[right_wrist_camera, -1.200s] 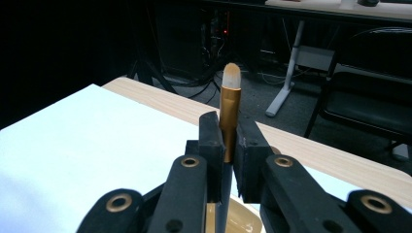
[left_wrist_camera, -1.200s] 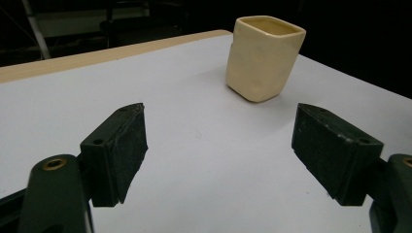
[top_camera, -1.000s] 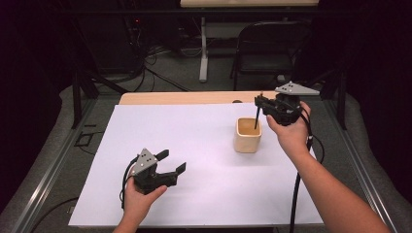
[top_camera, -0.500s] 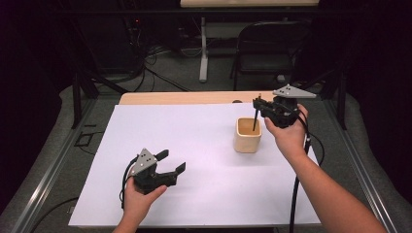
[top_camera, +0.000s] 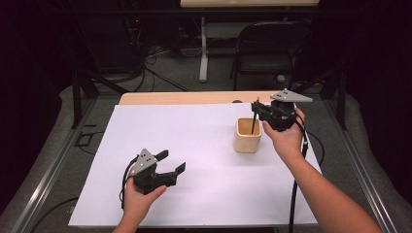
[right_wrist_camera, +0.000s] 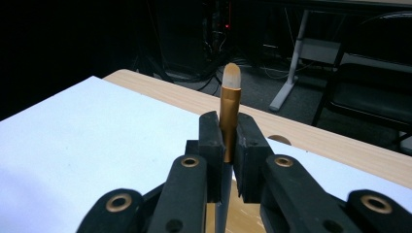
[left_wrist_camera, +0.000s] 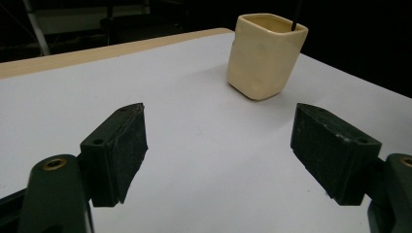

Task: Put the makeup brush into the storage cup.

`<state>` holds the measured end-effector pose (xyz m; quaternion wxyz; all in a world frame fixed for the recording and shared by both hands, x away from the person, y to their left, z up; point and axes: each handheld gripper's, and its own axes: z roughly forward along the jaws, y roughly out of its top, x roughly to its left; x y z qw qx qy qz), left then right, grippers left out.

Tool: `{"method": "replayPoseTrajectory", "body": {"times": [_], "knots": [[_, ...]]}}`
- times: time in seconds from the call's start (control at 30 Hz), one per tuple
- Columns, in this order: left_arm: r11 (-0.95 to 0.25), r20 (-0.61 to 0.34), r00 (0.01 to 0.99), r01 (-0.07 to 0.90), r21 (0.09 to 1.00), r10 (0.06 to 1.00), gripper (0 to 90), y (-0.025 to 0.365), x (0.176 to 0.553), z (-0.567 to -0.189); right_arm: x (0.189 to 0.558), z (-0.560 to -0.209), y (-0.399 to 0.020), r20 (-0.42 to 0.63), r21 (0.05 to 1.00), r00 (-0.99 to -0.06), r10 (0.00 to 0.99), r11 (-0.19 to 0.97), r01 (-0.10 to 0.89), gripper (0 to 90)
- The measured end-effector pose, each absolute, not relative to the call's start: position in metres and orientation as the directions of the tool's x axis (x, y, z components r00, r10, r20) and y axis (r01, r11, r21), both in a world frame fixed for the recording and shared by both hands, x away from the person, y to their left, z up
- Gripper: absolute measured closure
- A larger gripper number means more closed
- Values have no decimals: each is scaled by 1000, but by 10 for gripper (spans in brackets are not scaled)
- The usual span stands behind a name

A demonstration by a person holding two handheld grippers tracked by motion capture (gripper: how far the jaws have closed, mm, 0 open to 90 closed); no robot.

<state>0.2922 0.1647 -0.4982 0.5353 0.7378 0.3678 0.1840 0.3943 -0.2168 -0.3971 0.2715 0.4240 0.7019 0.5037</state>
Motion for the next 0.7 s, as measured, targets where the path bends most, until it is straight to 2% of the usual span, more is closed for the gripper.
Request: {"method": "replayPoseTrajectory", "body": {"times": [0.7], "knots": [[-161,-120,663,347,924,739,208,165,292,-499,393,-412,-213,38,932,-492,870,147,332,835]]}}
